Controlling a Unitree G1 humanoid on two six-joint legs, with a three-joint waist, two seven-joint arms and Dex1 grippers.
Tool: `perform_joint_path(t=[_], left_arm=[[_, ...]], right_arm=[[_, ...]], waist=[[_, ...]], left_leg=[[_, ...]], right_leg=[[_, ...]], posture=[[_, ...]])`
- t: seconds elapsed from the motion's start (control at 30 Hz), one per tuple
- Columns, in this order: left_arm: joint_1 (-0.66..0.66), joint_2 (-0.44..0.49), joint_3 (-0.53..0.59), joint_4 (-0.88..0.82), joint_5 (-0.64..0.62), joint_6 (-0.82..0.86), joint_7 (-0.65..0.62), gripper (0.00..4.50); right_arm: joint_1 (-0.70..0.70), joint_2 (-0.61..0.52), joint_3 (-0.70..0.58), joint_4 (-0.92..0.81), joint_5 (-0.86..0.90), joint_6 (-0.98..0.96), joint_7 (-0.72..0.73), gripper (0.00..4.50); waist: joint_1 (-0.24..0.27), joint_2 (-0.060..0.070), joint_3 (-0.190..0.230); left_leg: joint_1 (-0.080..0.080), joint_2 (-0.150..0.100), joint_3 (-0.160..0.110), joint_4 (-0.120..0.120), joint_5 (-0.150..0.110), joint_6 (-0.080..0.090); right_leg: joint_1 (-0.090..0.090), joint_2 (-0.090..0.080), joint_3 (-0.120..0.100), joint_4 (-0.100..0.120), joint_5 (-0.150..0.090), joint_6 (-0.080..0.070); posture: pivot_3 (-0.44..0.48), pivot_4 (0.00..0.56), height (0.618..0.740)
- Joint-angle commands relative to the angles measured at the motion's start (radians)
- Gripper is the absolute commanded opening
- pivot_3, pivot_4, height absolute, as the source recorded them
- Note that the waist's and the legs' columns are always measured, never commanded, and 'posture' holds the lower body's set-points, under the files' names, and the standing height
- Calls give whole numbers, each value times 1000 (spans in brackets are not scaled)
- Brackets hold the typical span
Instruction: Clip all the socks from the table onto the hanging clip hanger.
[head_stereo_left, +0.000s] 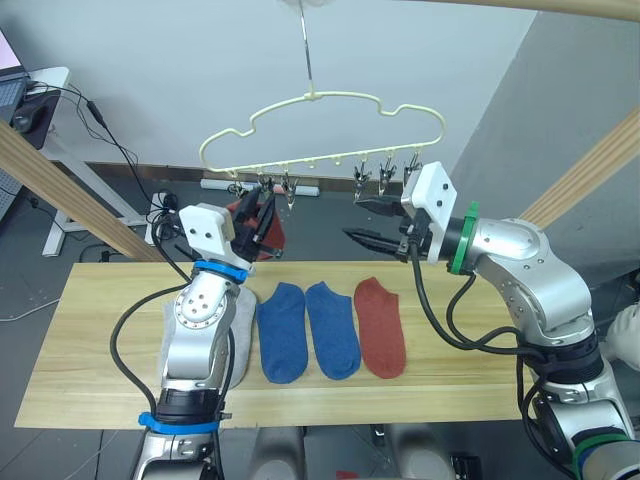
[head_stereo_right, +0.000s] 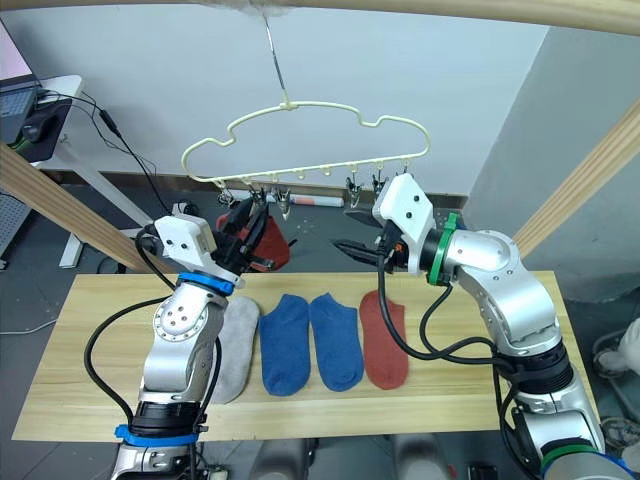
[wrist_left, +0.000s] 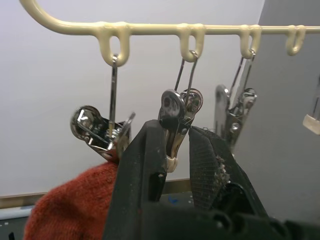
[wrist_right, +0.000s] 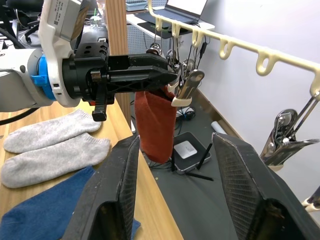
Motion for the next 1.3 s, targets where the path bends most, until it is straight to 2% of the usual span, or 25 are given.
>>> perform_joint_path(t=[0.03,0.37,0.67,1.3], left_arm=[[19,-1,-5,-51,12,0,7,1046],[18,-4,-2,-41,25,-9,17,1046],[-36,-9,5,6,14,-31,9,1046],[-63,-9,29,-1,-66,-23,-32,1046]], right_arm=[[1,-6,-11,-39,22,-4,-5,2408],[4,-3,-6,-55,53,1,2,2408],[1,-10,-7,-53,60,0,3,2408],[-3,-13,-1,-44,61,-8,4,2408]], waist=[[0,0,0],[0,0,0],[0,0,0],[0,0,0]], left_leg=[[0,0,0,0,0,0],[0,0,0,0,0,0],[0,0,0,0,0,0],[0,0,0,0,0,0]], right_leg=[[0,0,0,0,0,0],[0,0,0,0,0,0],[0,0,0,0,0,0],[0,0,0,0,0,0]], posture=[[-30,328,735],[-29,325,735],[-30,322,735],[-24,319,735]])
